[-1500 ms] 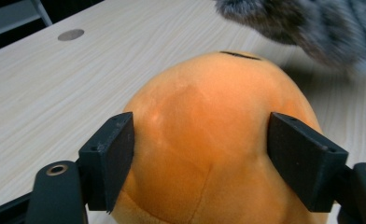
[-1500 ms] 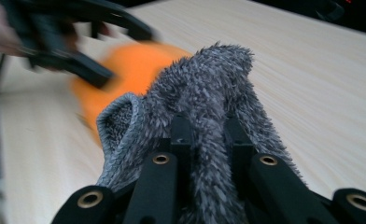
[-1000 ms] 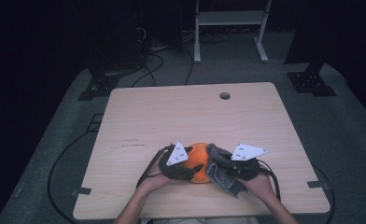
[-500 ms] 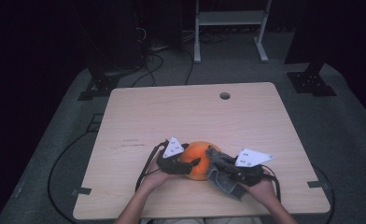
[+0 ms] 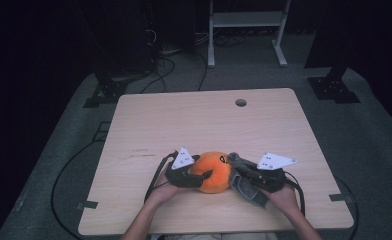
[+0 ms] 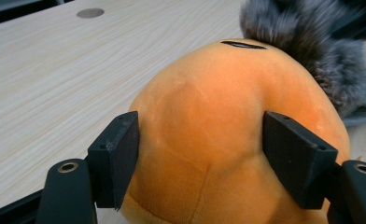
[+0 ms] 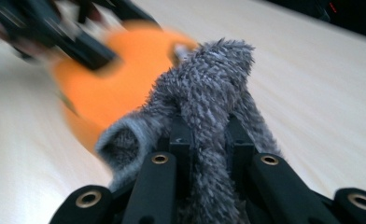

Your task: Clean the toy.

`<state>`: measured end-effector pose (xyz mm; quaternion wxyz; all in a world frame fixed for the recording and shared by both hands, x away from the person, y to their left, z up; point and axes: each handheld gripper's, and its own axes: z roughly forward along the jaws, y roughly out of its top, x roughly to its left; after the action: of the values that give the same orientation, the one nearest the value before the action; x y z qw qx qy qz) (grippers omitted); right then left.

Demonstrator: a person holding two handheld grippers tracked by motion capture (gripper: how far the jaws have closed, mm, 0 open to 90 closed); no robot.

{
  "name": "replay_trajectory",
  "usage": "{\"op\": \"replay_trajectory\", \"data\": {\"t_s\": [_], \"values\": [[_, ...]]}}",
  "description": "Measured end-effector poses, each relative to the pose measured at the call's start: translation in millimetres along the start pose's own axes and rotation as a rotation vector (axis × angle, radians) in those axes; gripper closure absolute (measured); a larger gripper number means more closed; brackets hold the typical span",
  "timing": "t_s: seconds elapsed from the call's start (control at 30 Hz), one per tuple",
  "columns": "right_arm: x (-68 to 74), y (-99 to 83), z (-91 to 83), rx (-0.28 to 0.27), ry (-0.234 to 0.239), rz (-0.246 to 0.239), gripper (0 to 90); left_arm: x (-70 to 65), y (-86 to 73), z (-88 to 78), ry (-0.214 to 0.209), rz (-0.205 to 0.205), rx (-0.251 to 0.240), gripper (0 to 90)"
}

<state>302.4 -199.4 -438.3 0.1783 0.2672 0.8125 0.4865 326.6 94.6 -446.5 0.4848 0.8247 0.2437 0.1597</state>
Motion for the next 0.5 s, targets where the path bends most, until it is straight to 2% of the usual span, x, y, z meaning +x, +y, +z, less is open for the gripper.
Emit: {"op": "replay_trajectory", "data": {"t_s": [0.07,0.13,0.2,0.23,0.27,0.3,0.37,0.4,0.5], "values": [[9.4,8.9,1.6,-0.028,0.026,-0.044,76.7,-1.6,0.5,-1.0,0.000,0.023,0.014,29.4],[15.0,11.2,5.9,-0.013,0.027,-0.084,76.6,-2.3,-0.6,-2.2,-0.009,0.028,0.017,30.2],[13.7,9.7,7.0,-0.004,0.028,-0.079,76.6,-2.2,-1.2,-2.9,-0.012,0.028,0.017,30.7],[9.7,7.4,7.4,0.002,0.027,-0.064,76.6,-2.3,-1.5,-3.5,-0.016,0.027,0.016,30.7],[-2.3,0.4,6.3,0.037,-0.011,-0.020,76.7,-2.8,-1.3,-4.4,-0.021,0.037,0.017,30.7],[-6.4,-2.6,6.1,0.053,-0.025,-0.004,76.6,-3.7,-1.1,-4.7,-0.026,0.043,0.017,30.7],[-14.7,-8.8,4.6,0.087,-0.036,0.030,76.6,-8.8,-0.1,-5.2,-0.036,0.081,0.013,30.7],[-15.2,-8.6,2.4,0.073,-0.026,0.034,76.6,-11.5,0.6,-5.5,-0.040,0.101,0.014,30.7],[-5.8,5.4,-4.8,-0.031,0.035,0.012,76.6,-19.0,2.4,-6.7,-0.074,0.172,0.023,30.7]]}}
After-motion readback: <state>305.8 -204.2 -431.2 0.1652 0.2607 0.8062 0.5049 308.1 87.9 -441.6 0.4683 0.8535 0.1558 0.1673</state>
